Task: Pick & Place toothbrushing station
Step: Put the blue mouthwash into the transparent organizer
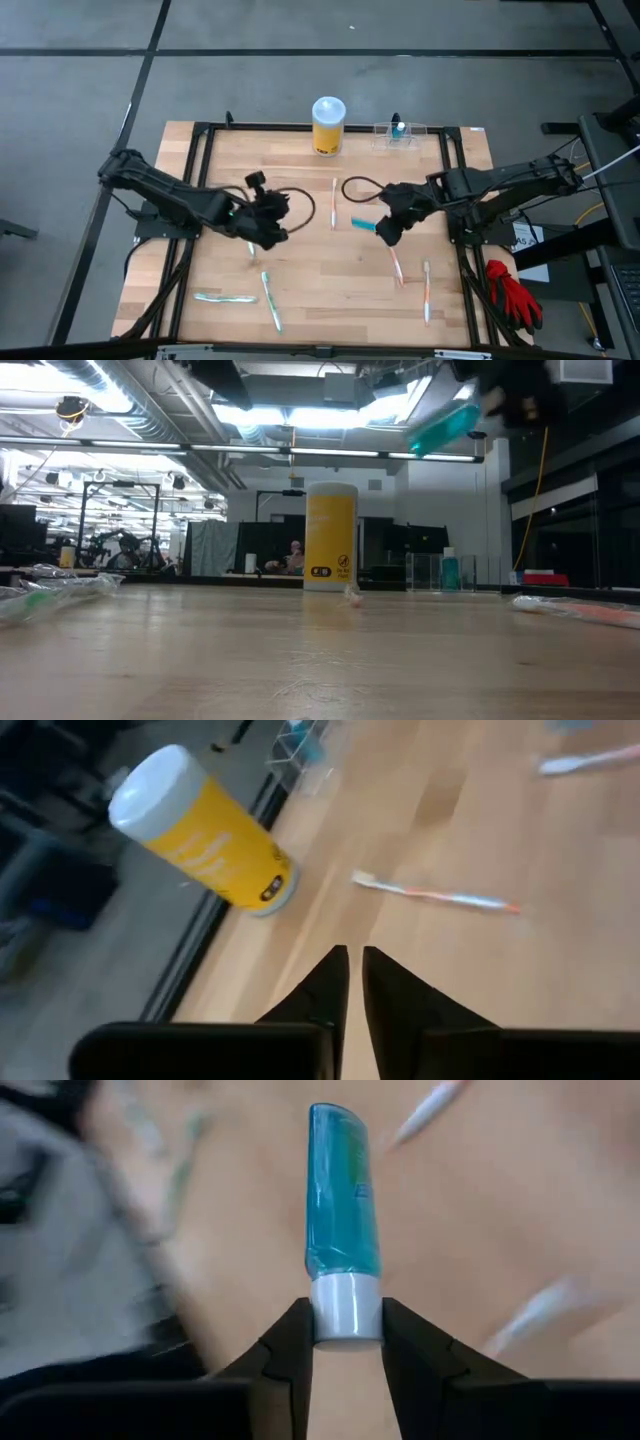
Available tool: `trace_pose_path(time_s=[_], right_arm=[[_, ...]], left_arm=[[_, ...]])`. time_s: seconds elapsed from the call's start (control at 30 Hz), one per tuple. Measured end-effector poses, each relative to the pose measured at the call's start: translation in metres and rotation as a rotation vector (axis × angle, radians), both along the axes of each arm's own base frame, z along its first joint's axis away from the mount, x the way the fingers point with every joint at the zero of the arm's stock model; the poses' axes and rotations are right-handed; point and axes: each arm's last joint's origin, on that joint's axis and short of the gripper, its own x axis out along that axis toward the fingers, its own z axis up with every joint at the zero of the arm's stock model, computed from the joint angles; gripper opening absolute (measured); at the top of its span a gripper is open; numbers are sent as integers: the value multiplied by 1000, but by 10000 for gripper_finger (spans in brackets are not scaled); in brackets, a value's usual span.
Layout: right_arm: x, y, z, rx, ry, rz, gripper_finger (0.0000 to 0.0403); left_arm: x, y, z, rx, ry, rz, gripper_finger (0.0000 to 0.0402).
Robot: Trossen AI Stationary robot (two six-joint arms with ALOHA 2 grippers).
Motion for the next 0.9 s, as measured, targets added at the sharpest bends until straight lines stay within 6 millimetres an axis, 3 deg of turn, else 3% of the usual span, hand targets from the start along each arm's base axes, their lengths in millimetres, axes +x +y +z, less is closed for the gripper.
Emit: trace_pose_path(time_s=[0.13,0.27,0.37,0.6,0.77,0.9], right_arm=[[-6,1,-7,225,189,-7,95],[-14,-1,-24,224,436,-16,95],[-10,-5,-40,243,582,61,95],[10,-26,-69,214,725,228,95],[18,-55,-52,100,826,337,95],[32,-86,-30,56,692,311,95]], left_arm=[[4,1,2,0,-140,115,15],[2,0,9,30,-202,131,6],[-1,-1,13,68,-223,142,2],[-10,-1,23,80,-265,147,4],[-16,-4,28,70,-287,132,3],[-19,-3,32,64,-300,131,4]])
